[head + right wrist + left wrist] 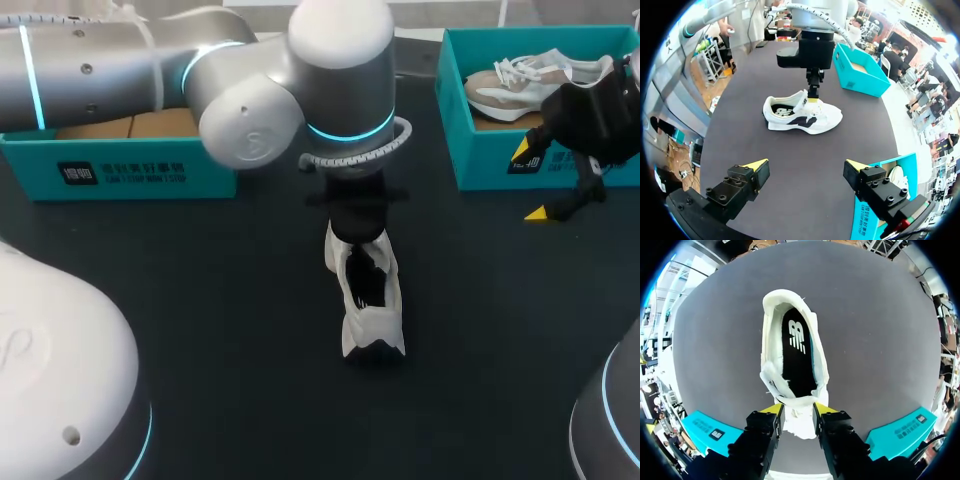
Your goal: Take the shoe out of the shoebox, open the shoe tongue, remove and reinsert the insole, then place the shoe into the shoebox
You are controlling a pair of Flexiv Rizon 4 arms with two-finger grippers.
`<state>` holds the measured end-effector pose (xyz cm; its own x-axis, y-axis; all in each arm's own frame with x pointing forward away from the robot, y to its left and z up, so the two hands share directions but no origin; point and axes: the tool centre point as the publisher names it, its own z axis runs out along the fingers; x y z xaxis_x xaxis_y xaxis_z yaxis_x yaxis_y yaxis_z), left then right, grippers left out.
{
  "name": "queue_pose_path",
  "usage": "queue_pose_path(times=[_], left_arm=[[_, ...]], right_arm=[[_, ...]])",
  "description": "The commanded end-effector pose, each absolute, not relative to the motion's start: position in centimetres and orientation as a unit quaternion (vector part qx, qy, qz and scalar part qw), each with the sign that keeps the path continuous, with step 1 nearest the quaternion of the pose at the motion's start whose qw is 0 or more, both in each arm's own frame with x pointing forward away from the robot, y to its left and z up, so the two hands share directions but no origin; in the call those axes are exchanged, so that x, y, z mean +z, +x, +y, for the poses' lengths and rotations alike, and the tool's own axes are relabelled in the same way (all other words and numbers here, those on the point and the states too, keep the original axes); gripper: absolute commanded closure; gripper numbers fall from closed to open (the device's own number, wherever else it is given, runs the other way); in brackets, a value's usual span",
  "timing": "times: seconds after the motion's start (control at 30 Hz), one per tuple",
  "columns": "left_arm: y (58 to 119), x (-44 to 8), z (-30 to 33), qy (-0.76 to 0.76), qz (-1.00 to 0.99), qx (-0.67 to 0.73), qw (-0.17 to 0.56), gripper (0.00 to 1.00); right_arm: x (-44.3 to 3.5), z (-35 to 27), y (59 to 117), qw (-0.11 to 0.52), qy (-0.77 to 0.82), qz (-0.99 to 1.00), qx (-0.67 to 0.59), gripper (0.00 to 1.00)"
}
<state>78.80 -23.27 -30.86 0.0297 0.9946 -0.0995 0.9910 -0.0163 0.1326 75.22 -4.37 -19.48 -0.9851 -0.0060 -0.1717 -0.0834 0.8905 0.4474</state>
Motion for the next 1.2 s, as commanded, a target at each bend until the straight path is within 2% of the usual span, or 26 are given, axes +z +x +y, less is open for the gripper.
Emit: queue_pose_path(times=[0.03, 0.1, 0.23, 0.3, 0.5, 0.73, 1.03, 1.2], left_arm=[[78.2, -31.0, -23.0, 0.715, 0.694, 0.009, 0.082, 0.64], [77.9, -31.1, -22.8, 0.716, 0.694, 0.007, 0.082, 0.65], [77.5, -31.6, -22.8, 0.714, 0.695, 0.001, 0.080, 0.77], [77.2, -31.8, -22.8, 0.713, 0.697, -0.002, 0.077, 0.78], [76.4, -31.4, -22.4, 0.713, 0.697, -0.005, 0.076, 0.79], [76.8, -30.1, -23.0, 0.714, 0.696, -0.002, 0.074, 0.75], [75.4, -32.2, -23.2, 0.710, 0.702, -0.006, 0.063, 0.83], [74.5, -32.4, -22.7, 0.690, 0.722, -0.028, 0.055, 0.96]], right_arm=[[-19.6, -4.3, 75.3, 0.083, -0.022, 0.969, 0.231, 0.00], [-19.6, -4.3, 75.3, 0.083, -0.022, 0.969, 0.231, 0.00], [-19.6, -4.3, 75.3, 0.083, -0.022, 0.969, 0.231, 0.00], [-19.6, -4.3, 75.3, 0.083, -0.022, 0.969, 0.231, 0.00], [-19.6, -4.3, 75.3, 0.083, -0.022, 0.969, 0.231, 0.00], [-19.6, -4.3, 75.3, 0.083, -0.022, 0.969, 0.231, 0.00], [-19.6, -4.3, 75.3, 0.083, -0.022, 0.969, 0.231, 0.00], [-19.6, -4.3, 75.3, 0.083, -0.022, 0.969, 0.231, 0.00]])
